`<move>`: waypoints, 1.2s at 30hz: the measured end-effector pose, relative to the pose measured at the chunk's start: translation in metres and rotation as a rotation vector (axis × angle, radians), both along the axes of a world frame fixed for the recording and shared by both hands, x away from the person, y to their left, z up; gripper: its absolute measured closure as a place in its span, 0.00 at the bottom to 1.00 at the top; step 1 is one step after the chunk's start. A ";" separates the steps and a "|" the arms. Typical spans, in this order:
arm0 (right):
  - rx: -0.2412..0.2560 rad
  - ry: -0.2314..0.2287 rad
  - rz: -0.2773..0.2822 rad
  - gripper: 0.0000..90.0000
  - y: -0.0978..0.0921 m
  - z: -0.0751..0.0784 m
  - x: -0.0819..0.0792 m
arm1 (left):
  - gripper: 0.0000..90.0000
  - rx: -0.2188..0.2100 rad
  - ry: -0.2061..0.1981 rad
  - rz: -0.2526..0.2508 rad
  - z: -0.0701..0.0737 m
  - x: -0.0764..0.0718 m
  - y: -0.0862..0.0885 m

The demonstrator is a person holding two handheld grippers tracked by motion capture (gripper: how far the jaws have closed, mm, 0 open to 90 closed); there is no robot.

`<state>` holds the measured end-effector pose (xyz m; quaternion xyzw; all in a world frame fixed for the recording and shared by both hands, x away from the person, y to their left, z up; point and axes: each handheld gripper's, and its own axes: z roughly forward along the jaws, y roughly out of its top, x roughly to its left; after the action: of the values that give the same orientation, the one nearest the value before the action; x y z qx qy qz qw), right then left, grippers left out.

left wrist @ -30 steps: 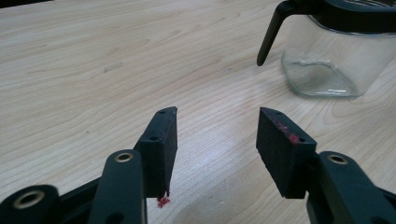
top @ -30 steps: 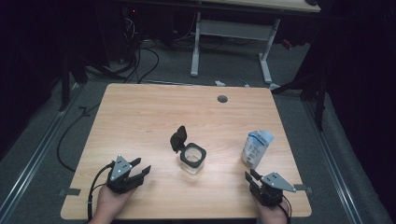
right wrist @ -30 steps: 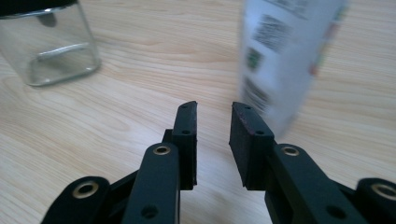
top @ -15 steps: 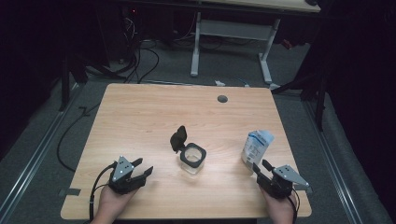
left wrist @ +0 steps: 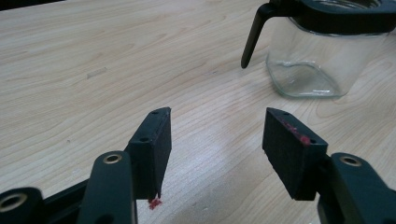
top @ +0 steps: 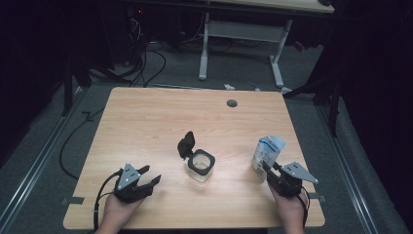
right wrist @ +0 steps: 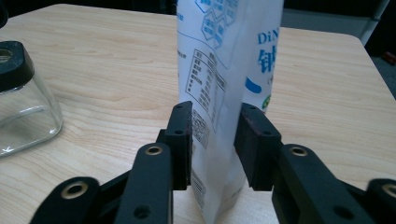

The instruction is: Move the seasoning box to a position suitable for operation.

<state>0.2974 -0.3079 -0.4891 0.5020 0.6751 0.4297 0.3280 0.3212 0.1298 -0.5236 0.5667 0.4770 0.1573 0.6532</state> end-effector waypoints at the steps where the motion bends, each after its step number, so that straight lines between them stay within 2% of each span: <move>1: 0.000 0.000 0.000 0.78 0.000 0.000 0.000 | 0.47 0.000 -0.002 0.000 0.000 0.000 0.000; 5: 0.009 -0.011 -0.011 0.81 0.000 -0.008 0.003 | 0.47 -0.001 -0.006 0.000 0.001 -0.002 0.001; 8: 0.041 -0.034 -0.012 0.83 -0.002 -0.013 0.002 | 0.47 -0.008 -0.013 0.001 0.002 -0.003 0.002; 11: 0.017 -0.061 -0.001 0.91 -0.002 -0.016 0.000 | 0.47 0.005 -0.019 -0.005 0.001 -0.003 0.001; 15: 0.024 -0.068 -0.002 0.98 -0.001 -0.017 -0.001 | 0.47 -0.006 -0.008 -0.003 0.000 -0.002 0.002; 17: 0.019 -0.074 0.002 0.99 0.000 -0.017 -0.002 | 0.47 0.003 -0.011 -0.006 0.000 -0.003 0.002; 22: 0.010 -0.073 0.000 0.99 0.001 -0.017 -0.002 | 0.47 0.000 -0.010 -0.012 0.000 -0.004 0.000; 25: 0.045 -0.069 -0.003 0.98 0.000 -0.018 -0.001 | 0.47 0.002 -0.014 -0.018 0.000 -0.004 -0.002; 27: 0.062 -0.061 -0.017 0.86 0.000 -0.019 0.000 | 0.47 0.005 -0.012 -0.019 -0.001 -0.004 -0.002; 29: 0.070 -0.062 -0.018 0.86 0.001 -0.021 0.001 | 0.47 0.009 -0.013 -0.019 -0.001 -0.004 -0.002; 32: 0.048 -0.077 -0.008 0.95 0.002 -0.021 0.000 | 0.47 0.004 -0.012 -0.018 -0.001 -0.004 -0.002; 35: 0.024 -0.063 -0.005 0.98 0.004 -0.018 0.001 | 0.47 -0.001 -0.009 -0.016 0.000 -0.004 -0.001; 36: 0.002 -0.059 -0.003 0.99 0.006 -0.017 0.002 | 0.47 -0.003 -0.008 -0.016 0.000 -0.004 -0.001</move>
<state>0.2990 -0.3023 -0.5058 0.4905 0.6640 0.4444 0.3479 0.3169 0.1287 -0.5240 0.5688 0.4699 0.1534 0.6573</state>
